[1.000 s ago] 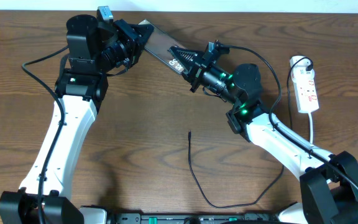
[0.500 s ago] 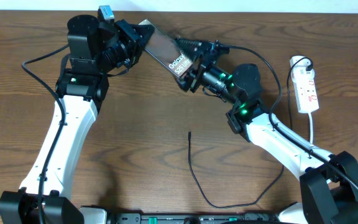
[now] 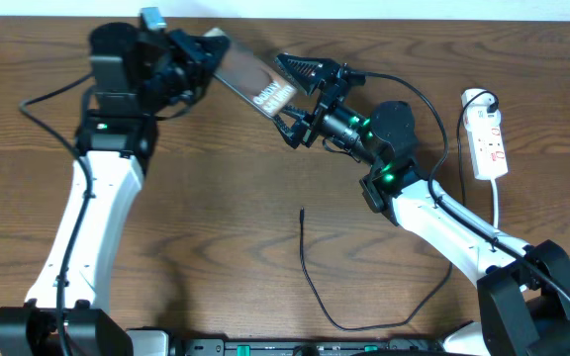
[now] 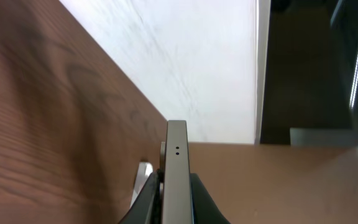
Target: Plug charger to phone and switch on socket
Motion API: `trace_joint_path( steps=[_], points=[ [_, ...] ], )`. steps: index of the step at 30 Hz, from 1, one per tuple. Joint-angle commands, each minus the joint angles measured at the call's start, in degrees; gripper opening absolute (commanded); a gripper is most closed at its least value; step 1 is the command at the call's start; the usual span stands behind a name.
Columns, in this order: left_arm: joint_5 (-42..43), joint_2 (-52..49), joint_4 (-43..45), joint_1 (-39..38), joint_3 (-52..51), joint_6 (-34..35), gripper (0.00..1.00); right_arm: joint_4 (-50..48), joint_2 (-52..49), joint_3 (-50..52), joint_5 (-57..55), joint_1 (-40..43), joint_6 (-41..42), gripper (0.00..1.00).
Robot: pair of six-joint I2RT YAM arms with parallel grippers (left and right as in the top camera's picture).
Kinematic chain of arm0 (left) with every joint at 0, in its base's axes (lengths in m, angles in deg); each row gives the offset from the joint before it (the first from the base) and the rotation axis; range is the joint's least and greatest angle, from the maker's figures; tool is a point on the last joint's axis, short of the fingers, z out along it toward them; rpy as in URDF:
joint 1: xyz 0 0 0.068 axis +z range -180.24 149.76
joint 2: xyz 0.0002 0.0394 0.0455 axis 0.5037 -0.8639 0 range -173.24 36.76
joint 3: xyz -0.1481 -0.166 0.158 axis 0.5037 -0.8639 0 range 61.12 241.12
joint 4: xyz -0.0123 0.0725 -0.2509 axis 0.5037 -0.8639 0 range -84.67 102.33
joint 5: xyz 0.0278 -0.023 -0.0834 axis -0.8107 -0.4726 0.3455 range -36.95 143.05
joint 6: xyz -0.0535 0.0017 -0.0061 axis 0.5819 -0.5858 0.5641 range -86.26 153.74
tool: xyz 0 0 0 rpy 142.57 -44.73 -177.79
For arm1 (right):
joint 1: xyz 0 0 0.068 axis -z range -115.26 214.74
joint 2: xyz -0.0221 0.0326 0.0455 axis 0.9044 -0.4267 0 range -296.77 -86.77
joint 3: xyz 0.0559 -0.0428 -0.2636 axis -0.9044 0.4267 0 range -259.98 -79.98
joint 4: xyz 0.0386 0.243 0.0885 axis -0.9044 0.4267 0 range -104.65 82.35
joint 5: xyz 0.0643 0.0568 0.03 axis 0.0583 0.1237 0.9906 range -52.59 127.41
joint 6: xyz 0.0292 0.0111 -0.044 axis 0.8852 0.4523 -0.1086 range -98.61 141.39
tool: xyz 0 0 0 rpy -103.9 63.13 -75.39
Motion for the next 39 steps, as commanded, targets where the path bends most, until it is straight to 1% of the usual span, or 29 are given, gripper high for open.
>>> trace_joint_path(
  steps=[1, 5, 8, 12, 13, 15, 17, 19, 21, 22, 24, 27, 29, 32, 39],
  points=[
    [6.7, 0.4, 0.7, 6.1, 0.3, -0.6, 0.07, -0.2, 0.2, -0.8, 0.2, -0.4, -4.0, 0.99],
    [15.3, 0.4, 0.8, 12.6, 0.3, -0.7, 0.07, -0.2, 0.2, -0.8, 0.5, 0.0, -9.2, 0.99],
    [23.3, 0.4, 1.9, 17.0, 0.3, -3.5, 0.07, -0.3, 0.2, -0.8, 3.2, 0.7, -16.3, 0.99],
    [36.0, 0.4, 2.9, 23.1, 0.3, -8.2, 0.07, -3.0, 0.3, -0.9, 6.4, 1.9, -26.4, 0.99],
    [37.2, 0.4, 2.9, 23.7, 0.3, -8.8, 0.08, -2.9, 0.3, -1.0, 6.8, 2.1, -27.5, 0.99],
    [41.3, 0.4, 2.9, 25.7, 0.3, -11.2, 0.08, -1.7, 0.3, -2.3, 8.8, 3.0, -30.9, 0.99],
    [43.8, 0.4, 2.9, 27.2, 0.3, -12.8, 0.07, 3.4, 0.3, -5.0, 11.5, 3.8, -34.1, 0.99],
    [45.5, 0.4, 2.9, 28.3, 0.3, -14.2, 0.08, 14.4, 0.3, -10.1, 14.6, 4.7, -40.1, 0.99],
    [46.1, 0.4, 2.9, 28.9, 0.3, -14.6, 0.07, 31.3, 0.3, -17.0, 15.5, 5.2, -49.1, 0.99],
    [46.1, 0.4, 2.9, 29.0, 0.3, -14.6, 0.07, 41.5, 0.3, -21.3, 14.3, 5.2, -54.4, 0.99],
    [46.1, 0.4, 2.9, 29.1, 0.3, -14.8, 0.08, 57.9, 0.3, -28.5, 9.2, 5.1, -62.0, 0.99],
    [46.1, 0.4, 2.9, 29.1, 0.3, -15.8, 0.08, 79.0, 0.3, -38.6, -1.7, 5.0, -67.8, 0.99],
    [46.1, 0.4, 2.9, 29.1, 0.3, -15.8, 0.08, 87.8, 0.3, -42.8, -6.5, 5.0, -69.4, 0.99],
    [46.1, 0.4, 2.9, 29.1, 0.3, -15.8, 0.08, 96.1, 0.3, -46.2, -8.4, 5.1, -71.2, 0.99],
    [46.5, 0.4, 2.9, 29.1, 0.3, -15.8, 0.08, 107.1, -1.1, -46.5, -8.4, 4.9, -75.1, 0.99]
  ],
)
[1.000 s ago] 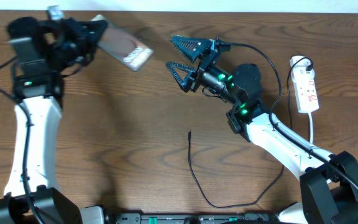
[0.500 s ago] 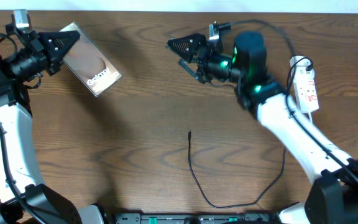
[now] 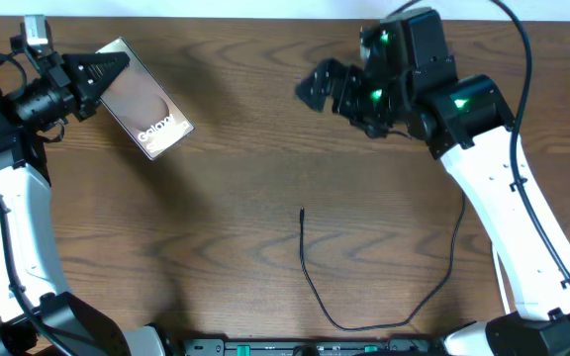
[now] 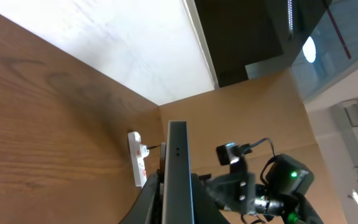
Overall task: Plug charger to phone and switch on socket
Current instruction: 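Move the right gripper over the black cable's USB-C plug on the table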
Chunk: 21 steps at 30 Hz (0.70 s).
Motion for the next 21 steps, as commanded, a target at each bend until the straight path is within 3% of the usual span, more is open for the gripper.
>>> trace_joint_path(
  steps=[1, 7, 21],
  points=[
    [2.3, 0.4, 0.3, 0.2, 0.3, -0.3, 0.08, 3.3, -1.6, -0.6, -1.8, -0.3, -5.3, 0.99],
    [4.5, 0.4, 0.3, 0.2, 0.3, -0.5, 0.08, 9.8, -8.8, -0.6, -1.7, -5.6, -7.9, 0.99],
    [7.4, 0.4, 0.3, 0.2, 0.3, -3.1, 0.08, 9.1, -19.8, -0.6, -4.2, -15.0, -6.4, 0.98]
  ],
)
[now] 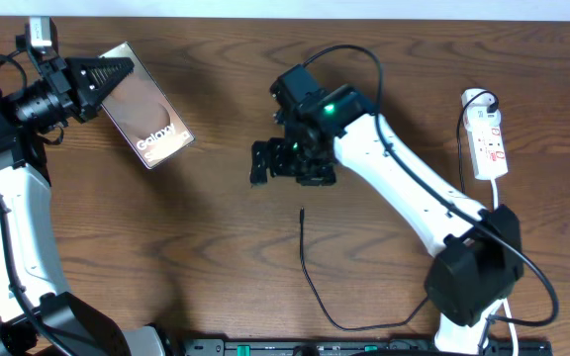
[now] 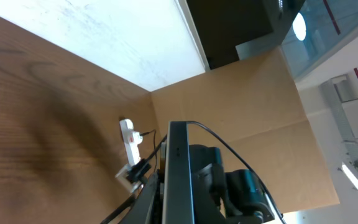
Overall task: Plug charger to phone and switch on socket
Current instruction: 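Move the right gripper over the black cable's USB-C plug on the table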
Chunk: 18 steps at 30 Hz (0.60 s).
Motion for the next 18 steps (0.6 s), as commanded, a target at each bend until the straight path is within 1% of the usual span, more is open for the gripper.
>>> trace_joint_path(
  steps=[1, 5, 8, 12, 13, 18],
  points=[
    [2.3, 0.4, 0.3, 0.2, 0.3, -1.0, 0.08, 0.9, -2.1, -0.5, -4.1, -1.2, 1.9, 0.98],
    [2.3, 0.4, 0.3, 0.2, 0.3, -1.2, 0.07, 2.3, -4.4, -0.4, -8.3, -2.0, 6.8, 0.99],
    [2.3, 0.4, 0.3, 0.2, 0.3, -2.3, 0.08, 2.8, -6.1, -0.4, -8.1, -2.1, 6.9, 0.98],
    [2.3, 0.4, 0.3, 0.2, 0.3, -2.3, 0.08, 4.5, -8.3, -0.4, -8.2, -2.6, 9.0, 0.96],
    [2.3, 0.4, 0.3, 0.2, 0.3, -2.3, 0.08, 4.8, -9.1, -0.4, -8.1, -2.8, 9.4, 0.94],
    [2.3, 0.4, 0.3, 0.2, 0.3, -3.0, 0.08, 5.1, -11.6, -0.4, -8.1, -3.8, 10.7, 0.93]
  ],
)
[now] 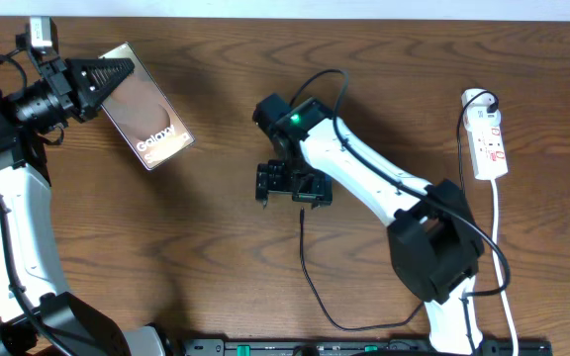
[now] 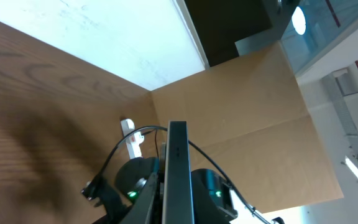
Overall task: Plug charger to phone and switch on socket
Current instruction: 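Move the right gripper over the black cable's USB-C plug on the table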
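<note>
My left gripper (image 1: 105, 77) at the far left is shut on one end of the phone (image 1: 146, 111), holding it tilted above the table with its "Galaxy" face up. In the left wrist view the phone (image 2: 178, 168) shows edge-on between the fingers. The black charger cable lies on the table, its free tip (image 1: 302, 212) pointing toward the far side. My right gripper (image 1: 292, 186) hangs just beyond that tip, pointing down, its fingers apart and nothing in them. The white socket strip (image 1: 489, 143) lies at the right edge with a plug in its far end.
The cable (image 1: 349, 324) loops toward the front edge and runs back right toward the strip. My right arm (image 1: 364, 183) stretches across the table's middle. A white wall borders the far edge. The socket strip (image 2: 129, 132) shows small in the left wrist view.
My right gripper has shifted a little nearer and to the right, and now sits just beyond the cable's free tip. The left gripper and the phone have not moved.
First both grippers were at the phone at the top centre, left shut on it, right open at its other end. Then the left held the phone at the far left and the right arm was at the upper right. The right gripper then stood over the table's middle, and now by the cable tip.
</note>
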Motion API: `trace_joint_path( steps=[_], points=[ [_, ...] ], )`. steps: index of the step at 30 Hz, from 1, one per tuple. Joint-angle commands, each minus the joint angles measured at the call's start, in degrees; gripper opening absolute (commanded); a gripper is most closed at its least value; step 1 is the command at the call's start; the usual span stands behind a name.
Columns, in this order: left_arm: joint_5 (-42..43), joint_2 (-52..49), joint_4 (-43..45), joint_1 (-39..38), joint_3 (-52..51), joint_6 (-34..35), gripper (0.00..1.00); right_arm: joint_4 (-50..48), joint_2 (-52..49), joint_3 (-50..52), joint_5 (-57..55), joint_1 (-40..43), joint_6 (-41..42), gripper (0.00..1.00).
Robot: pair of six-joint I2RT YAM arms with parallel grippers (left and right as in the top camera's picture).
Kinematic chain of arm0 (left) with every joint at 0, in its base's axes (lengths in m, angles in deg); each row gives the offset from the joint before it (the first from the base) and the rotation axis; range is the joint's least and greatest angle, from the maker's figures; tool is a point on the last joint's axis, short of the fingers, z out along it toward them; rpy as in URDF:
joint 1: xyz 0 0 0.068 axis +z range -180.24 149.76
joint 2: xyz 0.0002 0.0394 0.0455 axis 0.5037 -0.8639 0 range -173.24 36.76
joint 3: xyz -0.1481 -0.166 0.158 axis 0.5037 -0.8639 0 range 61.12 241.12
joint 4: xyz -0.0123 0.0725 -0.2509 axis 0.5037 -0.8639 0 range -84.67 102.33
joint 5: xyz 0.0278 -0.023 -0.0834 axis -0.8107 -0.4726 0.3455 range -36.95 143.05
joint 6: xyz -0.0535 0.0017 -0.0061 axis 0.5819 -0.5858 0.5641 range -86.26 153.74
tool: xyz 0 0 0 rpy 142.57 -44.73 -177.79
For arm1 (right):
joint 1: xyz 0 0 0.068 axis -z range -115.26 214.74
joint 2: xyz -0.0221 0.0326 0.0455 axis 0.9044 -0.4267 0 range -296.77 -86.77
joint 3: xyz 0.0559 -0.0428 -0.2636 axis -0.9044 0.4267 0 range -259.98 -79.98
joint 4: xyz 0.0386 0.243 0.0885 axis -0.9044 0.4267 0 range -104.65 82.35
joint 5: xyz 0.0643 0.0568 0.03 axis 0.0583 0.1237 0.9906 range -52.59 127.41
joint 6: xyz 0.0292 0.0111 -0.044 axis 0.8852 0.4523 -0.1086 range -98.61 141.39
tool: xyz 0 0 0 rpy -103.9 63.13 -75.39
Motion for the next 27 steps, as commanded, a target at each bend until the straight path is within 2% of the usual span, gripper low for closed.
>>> trace_joint_path(
  steps=[1, 12, 27],
  points=[
    [1.8, 0.4, 0.3, 0.2, 0.3, -1.1, 0.08, 0.4, -1.6, -0.4, -0.7, -1.2, 1.9, 0.93],
    [1.8, 0.4, 0.3, 0.2, 0.3, -1.1, 0.08, 1.2, -1.8, 0.3, -1.2, -2.6, 2.1, 0.95],
    [1.8, 0.4, 0.3, 0.2, 0.3, -1.1, 0.08, -3.1, -1.8, 7.6, -1.2, -2.6, 2.3, 0.95]
  ],
)
